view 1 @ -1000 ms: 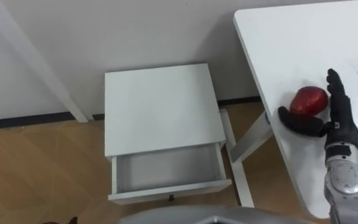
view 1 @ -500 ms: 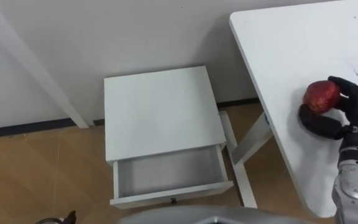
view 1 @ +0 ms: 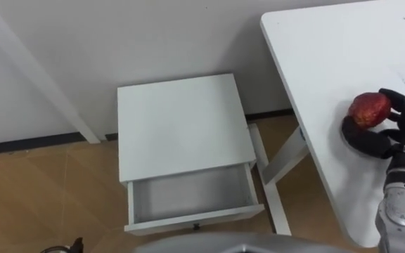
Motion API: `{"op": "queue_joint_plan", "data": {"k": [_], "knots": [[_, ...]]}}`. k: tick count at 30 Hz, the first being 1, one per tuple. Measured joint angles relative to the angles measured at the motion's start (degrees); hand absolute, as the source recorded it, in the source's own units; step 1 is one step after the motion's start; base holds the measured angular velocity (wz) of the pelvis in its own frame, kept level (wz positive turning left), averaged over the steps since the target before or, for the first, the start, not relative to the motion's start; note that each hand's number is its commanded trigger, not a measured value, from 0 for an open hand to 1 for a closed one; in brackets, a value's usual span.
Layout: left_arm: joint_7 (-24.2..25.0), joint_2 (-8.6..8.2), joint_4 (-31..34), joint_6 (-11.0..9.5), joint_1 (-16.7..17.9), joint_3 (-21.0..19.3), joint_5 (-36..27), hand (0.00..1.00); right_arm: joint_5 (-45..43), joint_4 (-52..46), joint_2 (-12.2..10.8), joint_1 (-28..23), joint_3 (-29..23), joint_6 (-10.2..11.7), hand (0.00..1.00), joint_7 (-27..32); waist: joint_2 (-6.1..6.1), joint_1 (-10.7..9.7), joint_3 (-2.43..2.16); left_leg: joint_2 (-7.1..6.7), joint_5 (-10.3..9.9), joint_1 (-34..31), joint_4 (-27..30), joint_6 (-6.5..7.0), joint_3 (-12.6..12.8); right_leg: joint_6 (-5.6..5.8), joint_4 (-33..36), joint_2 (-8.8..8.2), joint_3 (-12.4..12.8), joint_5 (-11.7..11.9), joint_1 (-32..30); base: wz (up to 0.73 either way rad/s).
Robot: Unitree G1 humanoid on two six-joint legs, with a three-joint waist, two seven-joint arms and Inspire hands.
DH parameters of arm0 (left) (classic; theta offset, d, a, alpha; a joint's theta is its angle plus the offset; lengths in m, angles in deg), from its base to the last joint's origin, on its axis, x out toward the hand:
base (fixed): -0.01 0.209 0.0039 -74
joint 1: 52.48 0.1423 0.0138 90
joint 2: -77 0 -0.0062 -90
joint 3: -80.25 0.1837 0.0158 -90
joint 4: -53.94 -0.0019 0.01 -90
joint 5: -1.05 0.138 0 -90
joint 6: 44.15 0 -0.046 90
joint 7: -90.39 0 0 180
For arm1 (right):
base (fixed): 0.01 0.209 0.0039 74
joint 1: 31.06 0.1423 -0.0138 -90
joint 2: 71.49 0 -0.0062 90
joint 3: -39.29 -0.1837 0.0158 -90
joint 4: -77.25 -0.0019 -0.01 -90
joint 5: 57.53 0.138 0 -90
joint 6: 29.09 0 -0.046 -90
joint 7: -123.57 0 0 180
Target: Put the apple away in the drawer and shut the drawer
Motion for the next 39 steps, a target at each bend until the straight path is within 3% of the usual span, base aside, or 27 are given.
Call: {"op": "queue_joint_plan", "data": {"k": [7,11,12,16,19,24,28,32,38,39], "knots": [[0.8,-0.17,0.1,-0.2,0.1,1.2,0.2,0.0,0.7,-5.9,-1.4,-0.9,6.1,-1.7,1.0,-6.7,-0.06,0.1,0.05,0.4,0.0,-0.3,-0.4,-0.14,0.6,-0.37,0.0,0.34,0.0,0.5,-0.7,-0.1],[2.9,-0.25,0.2,-0.2,-0.2,1.4,0.8,0.0,1.5,-6.6,-1.5,1.5,10.3,-2.2,1.0,-12.4,0.1,0.4,0.06,0.44,0.0,-1.5,0.5,-0.15,0.3,-0.45,0.0,0.35,-0.2,0.7,-1.4,0.04],[3.3,-0.25,0.2,-0.2,-0.3,1.4,1.4,0.0,1.3,-7.9,-1.4,1.8,11.8,-3.6,1.0,-14.1,0.14,0.7,0.04,0.44,0.0,-1.8,0.6,-0.15,0.3,-0.48,0.1,0.36,-0.2,0.7,-1.6,0.0],[4.2,-0.24,0.1,-0.2,-0.5,1.7,2.4,0.0,0.0,-8.5,-1.3,2.9,15.0,-5.1,1.0,-19.1,0.11,1.4,0.1,0.39,0.0,-2.5,1.2,-0.15,-0.5,-0.47,0.1,0.34,-0.8,0.7,-1.6,0.1],[5.0,-0.23,0.1,0.0,-0.6,2.2,2.4,0.0,-1.0,-8.4,-1.1,3.6,17.6,-7.4,1.0,-22.3,0.2,2.6,0.35,0.37,0.0,-2.9,1.5,-0.15,-0.9,-0.48,0.0,0.31,-1.3,0.7,-1.7,0.1],[7.0,-0.21,0.2,0.6,-1.0,4.2,2.4,0.0,-1.1,-8.5,-0.7,3.5,23.5,-12.7,1.0,-29.4,0.54,3.6,1.24,0.17,0.0,-4.4,2.4,-0.15,-2.8,-0.47,0.0,0.12,-3.2,0.7,-1.9,0.22],[8.3,-0.21,0.2,1.7,-1.1,4.5,2.4,0.0,-1.2,-9.1,-0.5,3.5,24.8,-13.1,1.0,-32.7,0.51,4.0,1.28,-0.22,0.2,-4.4,2.4,-0.37,-3.6,-0.48,-0.1,0.23,-3.5,0.7,-1.8,0.09],[9.5,-0.21,0.3,2.1,-2.0,5.7,2.4,0.0,-1.2,-11.0,1.0,3.9,25.5,-13.1,1.0,-34.2,0.01,5.0,1.03,-0.22,0.3,-4.4,2.5,-0.42,-3.7,-0.48,-0.2,0.26,-3.6,0.7,-1.6,0.03],[10.3,0.73,0.6,2.1,-2.8,7.1,2.4,0.0,-1.2,-11.0,1.4,4.1,27.0,-13.3,1.0,-34.9,-0.43,5.0,1.23,-0.47,0.3,-4.4,2.6,-0.42,-4.4,-0.48,-1.2,0.13,-4.5,0.7,-0.8,0.06],[10.3,0.88,0.8,2.1,-2.9,7.4,2.4,0.0,-1.2,-11.0,1.4,4.1,27.1,-13.7,0.47,-35.4,-0.4,5.0,1.24,-0.48,0.3,-4.5,2.6,-0.42,-4.5,-0.48,-1.2,0.12,-4.6,0.7,-0.8,0.05]]}}
